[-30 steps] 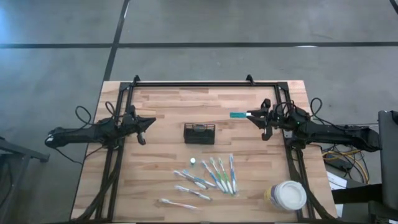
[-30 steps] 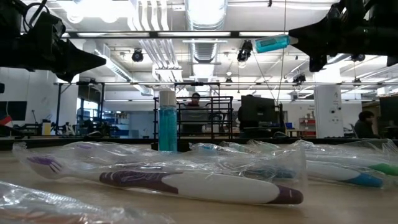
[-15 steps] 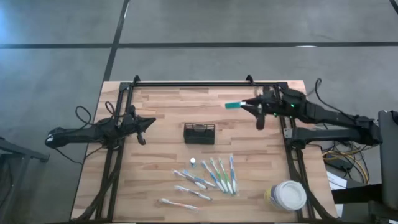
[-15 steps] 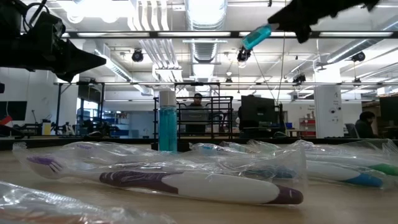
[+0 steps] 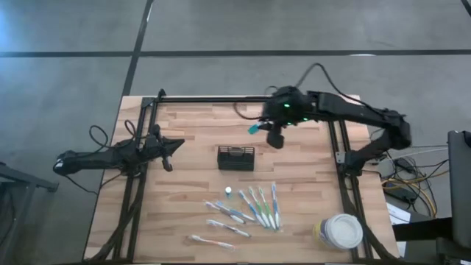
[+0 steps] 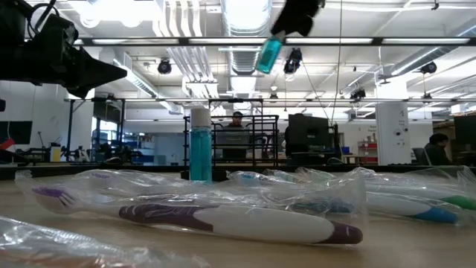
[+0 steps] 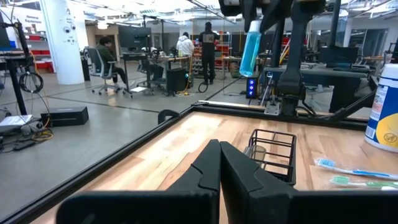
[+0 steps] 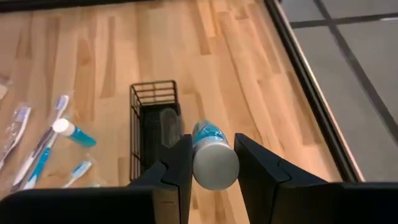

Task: Pick & Place toothbrushing station
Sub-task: Put the top mouthwash into the wire organizer

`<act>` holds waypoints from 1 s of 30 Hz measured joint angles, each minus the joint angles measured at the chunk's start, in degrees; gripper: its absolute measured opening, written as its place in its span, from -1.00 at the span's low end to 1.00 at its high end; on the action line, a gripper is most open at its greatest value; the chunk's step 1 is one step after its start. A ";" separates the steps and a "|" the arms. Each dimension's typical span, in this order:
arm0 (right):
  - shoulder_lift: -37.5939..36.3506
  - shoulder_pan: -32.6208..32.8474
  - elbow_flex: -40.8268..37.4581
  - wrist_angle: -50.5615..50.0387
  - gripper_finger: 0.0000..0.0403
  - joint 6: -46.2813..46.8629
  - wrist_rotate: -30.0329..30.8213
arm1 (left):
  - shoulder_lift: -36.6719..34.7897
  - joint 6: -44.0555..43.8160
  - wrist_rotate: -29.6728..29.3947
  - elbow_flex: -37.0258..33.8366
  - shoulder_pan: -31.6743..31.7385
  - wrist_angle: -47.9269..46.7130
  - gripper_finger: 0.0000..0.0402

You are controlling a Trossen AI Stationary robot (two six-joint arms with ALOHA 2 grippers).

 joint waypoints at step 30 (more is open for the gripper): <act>37.44 8.69 43.37 -27.63 -0.55 4.36 3.13 | 0.00 0.00 0.00 0.02 0.00 0.00 -0.97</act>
